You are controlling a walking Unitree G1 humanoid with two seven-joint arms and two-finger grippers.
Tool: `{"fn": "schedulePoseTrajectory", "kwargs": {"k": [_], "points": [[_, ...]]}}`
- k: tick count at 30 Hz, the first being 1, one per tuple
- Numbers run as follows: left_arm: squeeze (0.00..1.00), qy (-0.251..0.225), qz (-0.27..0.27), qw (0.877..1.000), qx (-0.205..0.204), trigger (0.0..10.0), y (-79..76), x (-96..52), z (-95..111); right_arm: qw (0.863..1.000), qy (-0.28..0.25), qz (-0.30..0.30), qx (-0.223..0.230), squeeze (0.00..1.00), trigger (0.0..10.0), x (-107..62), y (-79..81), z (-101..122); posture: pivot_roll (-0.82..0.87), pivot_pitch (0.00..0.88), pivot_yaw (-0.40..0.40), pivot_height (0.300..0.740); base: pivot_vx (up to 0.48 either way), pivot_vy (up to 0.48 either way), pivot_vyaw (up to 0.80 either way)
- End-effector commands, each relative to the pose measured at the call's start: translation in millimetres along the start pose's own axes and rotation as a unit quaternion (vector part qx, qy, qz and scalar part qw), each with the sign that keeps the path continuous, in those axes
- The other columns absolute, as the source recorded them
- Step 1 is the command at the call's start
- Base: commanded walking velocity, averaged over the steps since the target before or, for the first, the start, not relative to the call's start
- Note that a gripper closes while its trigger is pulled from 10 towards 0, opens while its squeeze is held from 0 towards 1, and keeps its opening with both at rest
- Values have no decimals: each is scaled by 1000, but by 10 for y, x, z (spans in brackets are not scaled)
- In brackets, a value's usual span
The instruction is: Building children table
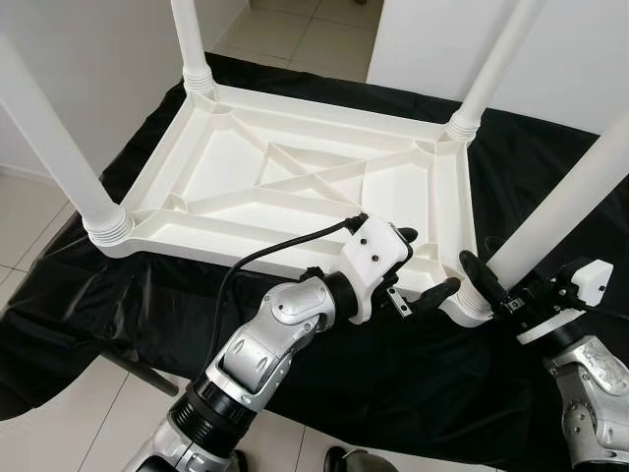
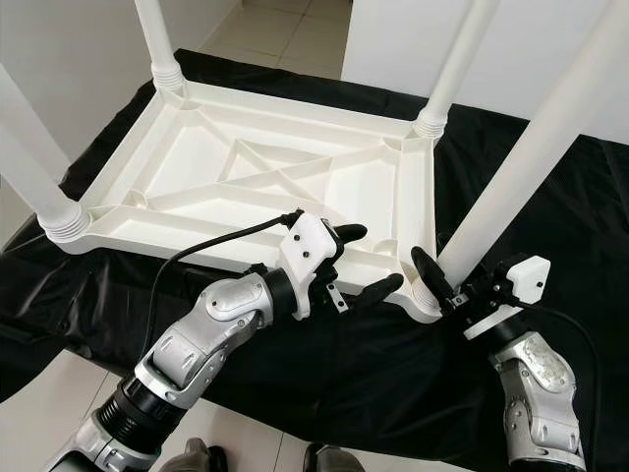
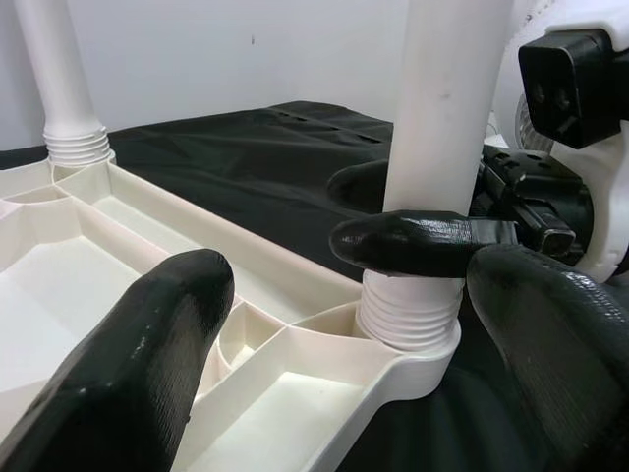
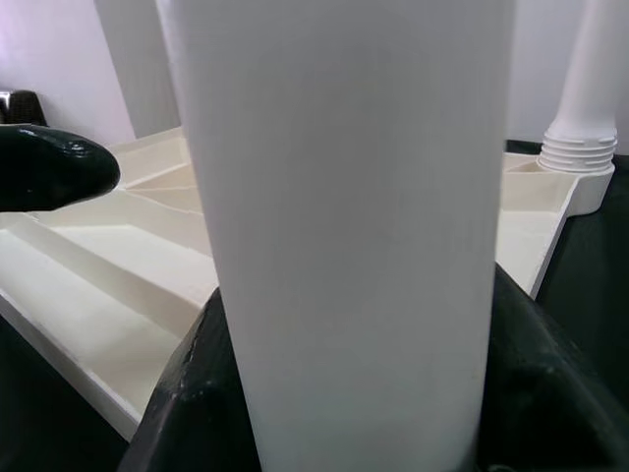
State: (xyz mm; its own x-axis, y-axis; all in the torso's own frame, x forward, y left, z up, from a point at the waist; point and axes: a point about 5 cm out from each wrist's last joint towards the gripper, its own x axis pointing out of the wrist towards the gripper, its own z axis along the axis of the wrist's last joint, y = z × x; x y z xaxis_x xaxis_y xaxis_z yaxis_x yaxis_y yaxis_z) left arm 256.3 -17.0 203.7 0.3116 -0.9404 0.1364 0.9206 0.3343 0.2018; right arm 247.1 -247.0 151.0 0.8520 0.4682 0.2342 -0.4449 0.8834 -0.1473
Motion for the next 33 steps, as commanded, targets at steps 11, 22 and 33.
{"fn": "schedulePoseTrajectory", "kwargs": {"k": [11,22,33], "points": [[0,2,-28,1000,4,10000,-42,-6,-6,992,96,-27,73,0,10000,-274,198,-562,29,181,14,740,0,0,0],[0,3,-27,1000,2,10000,-44,-11,-7,988,72,-72,117,0,10000,-301,162,-581,31,187,17,740,0,0,0],[0,5,-30,1000,4,10000,-39,-21,-7,992,56,-32,105,0,10000,-302,139,-486,35,188,27,740,0,0,0]]}}
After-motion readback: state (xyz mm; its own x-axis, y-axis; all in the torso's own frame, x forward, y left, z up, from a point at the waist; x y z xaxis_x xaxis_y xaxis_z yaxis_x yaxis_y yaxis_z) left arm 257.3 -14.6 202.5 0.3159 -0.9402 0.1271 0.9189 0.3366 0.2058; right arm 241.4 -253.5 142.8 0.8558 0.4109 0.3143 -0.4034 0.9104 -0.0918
